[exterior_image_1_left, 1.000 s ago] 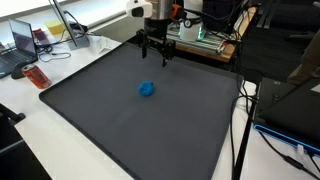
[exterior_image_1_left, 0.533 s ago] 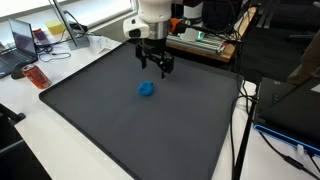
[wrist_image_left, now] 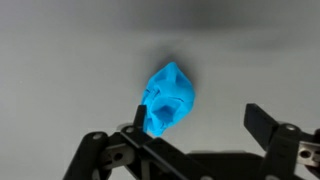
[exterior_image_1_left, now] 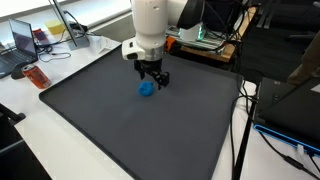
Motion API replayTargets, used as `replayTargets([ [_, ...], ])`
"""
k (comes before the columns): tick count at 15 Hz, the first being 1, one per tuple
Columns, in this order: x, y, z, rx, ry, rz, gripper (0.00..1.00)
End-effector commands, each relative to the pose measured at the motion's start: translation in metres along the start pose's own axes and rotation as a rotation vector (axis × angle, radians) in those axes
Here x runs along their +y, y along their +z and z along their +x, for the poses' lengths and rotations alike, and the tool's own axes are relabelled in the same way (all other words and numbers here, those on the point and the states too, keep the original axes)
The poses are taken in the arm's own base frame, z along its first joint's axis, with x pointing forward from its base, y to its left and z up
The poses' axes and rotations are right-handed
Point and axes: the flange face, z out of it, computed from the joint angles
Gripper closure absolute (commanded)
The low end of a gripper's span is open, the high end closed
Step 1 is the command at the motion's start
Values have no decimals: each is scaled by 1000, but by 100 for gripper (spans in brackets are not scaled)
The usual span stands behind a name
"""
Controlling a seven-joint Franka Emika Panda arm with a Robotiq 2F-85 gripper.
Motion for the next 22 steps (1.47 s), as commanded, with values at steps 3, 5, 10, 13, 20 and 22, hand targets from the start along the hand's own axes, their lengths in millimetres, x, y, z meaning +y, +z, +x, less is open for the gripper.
replayTargets([
  [3, -7, 20, 19, -36, 15, -50, 38],
  [5, -9, 27, 23, -57, 15, -51, 51],
  [10, -6, 42, 28, -111, 22, -67, 48],
  [13, -4, 52, 31, -131, 25, -75, 43],
  [20, -2, 56, 36, -140, 31, -80, 94],
  [22, -4, 51, 37, -132, 27, -74, 97],
])
